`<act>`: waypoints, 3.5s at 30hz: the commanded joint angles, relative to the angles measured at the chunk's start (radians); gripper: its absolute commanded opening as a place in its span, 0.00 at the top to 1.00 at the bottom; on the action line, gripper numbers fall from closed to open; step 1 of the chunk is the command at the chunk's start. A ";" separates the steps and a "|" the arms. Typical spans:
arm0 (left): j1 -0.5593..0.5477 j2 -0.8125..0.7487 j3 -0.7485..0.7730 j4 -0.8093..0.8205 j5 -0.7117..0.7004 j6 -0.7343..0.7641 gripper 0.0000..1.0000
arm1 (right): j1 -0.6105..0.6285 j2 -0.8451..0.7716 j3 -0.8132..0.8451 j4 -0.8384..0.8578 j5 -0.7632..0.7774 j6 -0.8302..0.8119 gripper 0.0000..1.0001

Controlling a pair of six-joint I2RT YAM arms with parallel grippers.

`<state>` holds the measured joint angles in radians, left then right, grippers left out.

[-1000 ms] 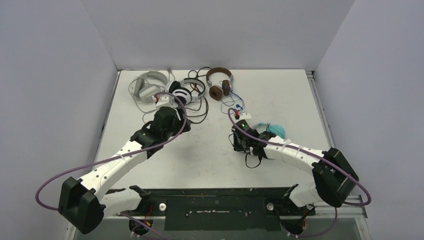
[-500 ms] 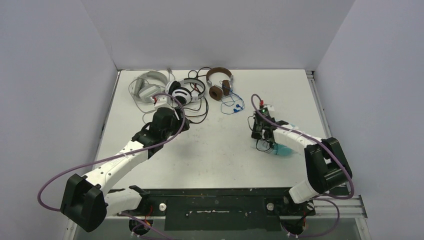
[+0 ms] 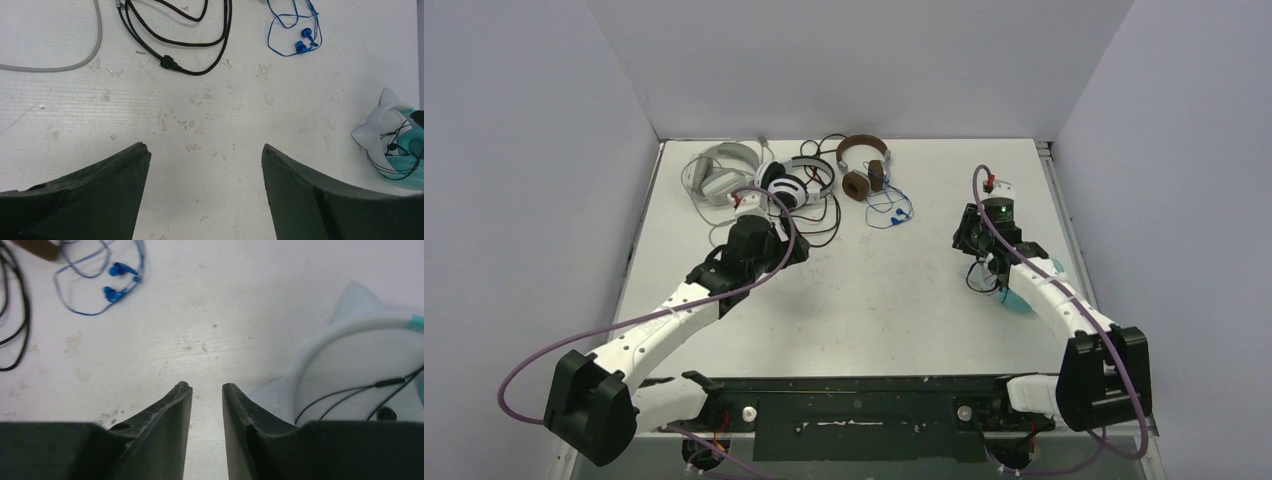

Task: Wrap the headphones
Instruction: Move the headphones to the corner of the board, then move the headphones to the center of the board, then pick up the headphones from the center of the board.

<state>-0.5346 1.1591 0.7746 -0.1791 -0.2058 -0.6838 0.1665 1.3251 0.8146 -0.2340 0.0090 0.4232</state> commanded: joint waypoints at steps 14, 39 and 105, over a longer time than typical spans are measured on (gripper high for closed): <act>0.065 -0.034 0.032 -0.055 -0.069 -0.075 0.03 | 0.100 -0.241 0.051 -0.114 0.026 0.020 0.00; 0.061 0.877 0.842 0.103 0.107 0.013 0.12 | 0.117 -0.175 0.009 0.113 -0.186 -0.007 0.00; -0.332 0.260 0.182 -0.166 -0.126 -0.141 0.03 | 0.141 -0.253 -0.060 -0.040 -0.207 -0.031 0.02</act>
<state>-0.8581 1.4975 1.0626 -0.2893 -0.2756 -0.8295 0.2996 1.0744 0.7597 -0.2947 -0.1883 0.4088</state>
